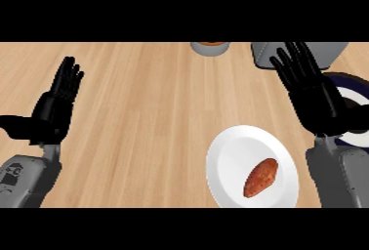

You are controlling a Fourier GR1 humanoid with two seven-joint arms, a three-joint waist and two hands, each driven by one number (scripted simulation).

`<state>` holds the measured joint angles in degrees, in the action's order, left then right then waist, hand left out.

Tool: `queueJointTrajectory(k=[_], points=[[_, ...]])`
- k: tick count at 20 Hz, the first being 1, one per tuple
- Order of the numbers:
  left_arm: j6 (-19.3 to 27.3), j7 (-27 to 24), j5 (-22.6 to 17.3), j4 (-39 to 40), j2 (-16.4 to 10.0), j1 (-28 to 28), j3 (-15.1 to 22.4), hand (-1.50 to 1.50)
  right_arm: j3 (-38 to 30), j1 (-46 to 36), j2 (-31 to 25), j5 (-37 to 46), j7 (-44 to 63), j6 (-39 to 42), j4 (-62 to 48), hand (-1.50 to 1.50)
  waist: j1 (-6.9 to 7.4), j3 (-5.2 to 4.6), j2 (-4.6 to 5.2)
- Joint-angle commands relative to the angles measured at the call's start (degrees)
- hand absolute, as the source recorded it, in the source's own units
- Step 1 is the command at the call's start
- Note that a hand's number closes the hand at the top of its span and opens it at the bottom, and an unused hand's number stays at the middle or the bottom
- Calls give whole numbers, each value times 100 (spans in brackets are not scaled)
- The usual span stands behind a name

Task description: Pick the sweet potato from the plate and place it in the plate

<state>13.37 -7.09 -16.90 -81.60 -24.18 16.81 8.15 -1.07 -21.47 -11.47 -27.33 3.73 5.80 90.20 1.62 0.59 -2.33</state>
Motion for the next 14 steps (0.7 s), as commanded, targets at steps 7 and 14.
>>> queueJointTrajectory(k=[7, 14], points=[[57, 867, -298, 541, 245, -1138, 189, 0, -874, 1648, -2186, 2518, 311, -1149, -237, 150, -879, -298, 479], [90, 1379, -406, 206, 624, -1723, 648, 0, -1810, 3330, -183, 3080, -994, -3946, 950, -150, -543, -55, 142]])
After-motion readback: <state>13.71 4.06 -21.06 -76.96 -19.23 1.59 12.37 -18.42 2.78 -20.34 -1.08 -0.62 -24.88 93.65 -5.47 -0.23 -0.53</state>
